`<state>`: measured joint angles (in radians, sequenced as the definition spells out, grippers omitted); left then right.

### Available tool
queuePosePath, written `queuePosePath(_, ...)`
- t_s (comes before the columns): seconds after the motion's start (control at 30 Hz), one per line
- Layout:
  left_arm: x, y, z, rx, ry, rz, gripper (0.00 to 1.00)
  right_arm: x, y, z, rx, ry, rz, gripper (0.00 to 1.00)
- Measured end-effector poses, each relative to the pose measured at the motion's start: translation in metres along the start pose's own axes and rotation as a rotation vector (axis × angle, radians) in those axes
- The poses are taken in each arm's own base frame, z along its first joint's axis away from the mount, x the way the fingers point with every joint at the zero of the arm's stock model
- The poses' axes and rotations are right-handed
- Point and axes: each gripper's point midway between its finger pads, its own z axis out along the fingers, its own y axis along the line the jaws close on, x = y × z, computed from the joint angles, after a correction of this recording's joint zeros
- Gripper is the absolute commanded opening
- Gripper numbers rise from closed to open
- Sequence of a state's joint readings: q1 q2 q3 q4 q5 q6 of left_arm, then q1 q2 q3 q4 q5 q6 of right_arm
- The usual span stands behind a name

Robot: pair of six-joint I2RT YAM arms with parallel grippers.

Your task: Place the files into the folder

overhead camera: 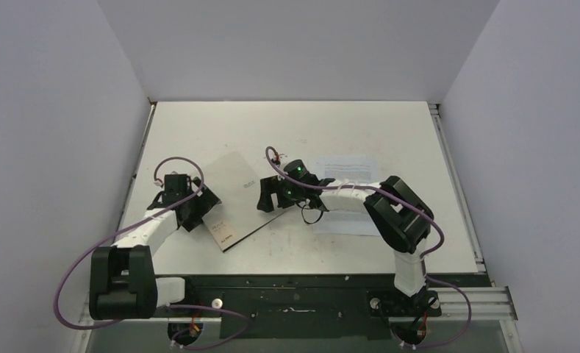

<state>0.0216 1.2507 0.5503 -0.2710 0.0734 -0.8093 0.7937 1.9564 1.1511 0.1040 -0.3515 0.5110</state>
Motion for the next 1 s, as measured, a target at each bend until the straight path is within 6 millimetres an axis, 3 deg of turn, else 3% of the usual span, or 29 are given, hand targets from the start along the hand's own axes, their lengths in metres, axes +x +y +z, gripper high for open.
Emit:
queuePosePath(0.7, 0.054, -0.099, 0.027, 0.200, 0.080, 0.284, 0.84, 0.064, -0.043, -0.084, 0.227, -0.030, 0.094, 0.90)
queuePosePath(0.9, 0.067, -0.101, 0.022, 0.193, 0.116, 0.315, 0.87, 0.067, -0.047, -0.094, 0.266, -0.029, 0.111, 0.90)
queuePosePath(1.0, 0.076, -0.095, 0.008, 0.165, 0.160, 0.326, 0.89, 0.063, -0.038, -0.096, 0.243, -0.039, 0.104, 0.90)
